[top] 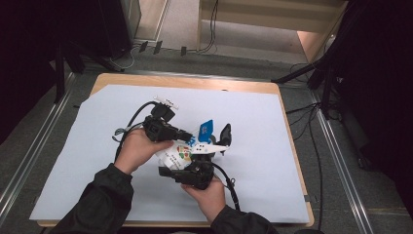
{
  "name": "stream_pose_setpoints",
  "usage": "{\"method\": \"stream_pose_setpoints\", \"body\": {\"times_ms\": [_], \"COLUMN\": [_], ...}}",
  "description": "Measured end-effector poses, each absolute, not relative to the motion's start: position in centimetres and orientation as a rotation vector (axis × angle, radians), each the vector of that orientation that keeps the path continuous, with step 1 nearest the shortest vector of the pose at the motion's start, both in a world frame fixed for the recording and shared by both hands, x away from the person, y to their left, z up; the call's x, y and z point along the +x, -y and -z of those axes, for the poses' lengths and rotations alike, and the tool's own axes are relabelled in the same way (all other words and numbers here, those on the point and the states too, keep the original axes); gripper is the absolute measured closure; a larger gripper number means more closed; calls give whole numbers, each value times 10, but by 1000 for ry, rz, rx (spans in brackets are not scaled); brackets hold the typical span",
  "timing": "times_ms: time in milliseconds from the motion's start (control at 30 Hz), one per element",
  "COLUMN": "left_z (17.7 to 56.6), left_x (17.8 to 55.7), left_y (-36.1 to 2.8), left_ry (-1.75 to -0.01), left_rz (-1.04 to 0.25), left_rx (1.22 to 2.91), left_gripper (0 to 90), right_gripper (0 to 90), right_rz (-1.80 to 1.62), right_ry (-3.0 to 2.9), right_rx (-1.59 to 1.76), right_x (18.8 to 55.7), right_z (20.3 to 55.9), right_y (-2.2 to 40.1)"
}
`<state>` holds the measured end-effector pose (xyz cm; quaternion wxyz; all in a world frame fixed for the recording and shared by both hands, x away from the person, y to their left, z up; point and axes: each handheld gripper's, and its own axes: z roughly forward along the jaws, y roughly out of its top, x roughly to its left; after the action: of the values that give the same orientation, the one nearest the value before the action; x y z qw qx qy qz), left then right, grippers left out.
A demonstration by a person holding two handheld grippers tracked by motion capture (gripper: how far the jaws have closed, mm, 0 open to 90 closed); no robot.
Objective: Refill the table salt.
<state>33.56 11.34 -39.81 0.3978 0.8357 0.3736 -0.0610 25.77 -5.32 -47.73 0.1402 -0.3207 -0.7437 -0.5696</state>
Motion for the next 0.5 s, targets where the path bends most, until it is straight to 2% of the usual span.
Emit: {"method": "stream_pose_setpoints", "body": {"times_ms": [367, 500], "left_z": [398, 398], "left_x": [336, 335], "left_y": [-114, -114], "left_ry": [-965, -965], "left_rz": [135, 140], "left_rx": [2103, 2100], "left_gripper": [900, 900], "right_gripper": [620, 653], "right_rz": [1652, 1649], "right_ry": [2171, 2172], "right_rx": [-919, -921], "right_x": [257, 257], "right_z": [477, 477], "right_y": [52, 53]}}
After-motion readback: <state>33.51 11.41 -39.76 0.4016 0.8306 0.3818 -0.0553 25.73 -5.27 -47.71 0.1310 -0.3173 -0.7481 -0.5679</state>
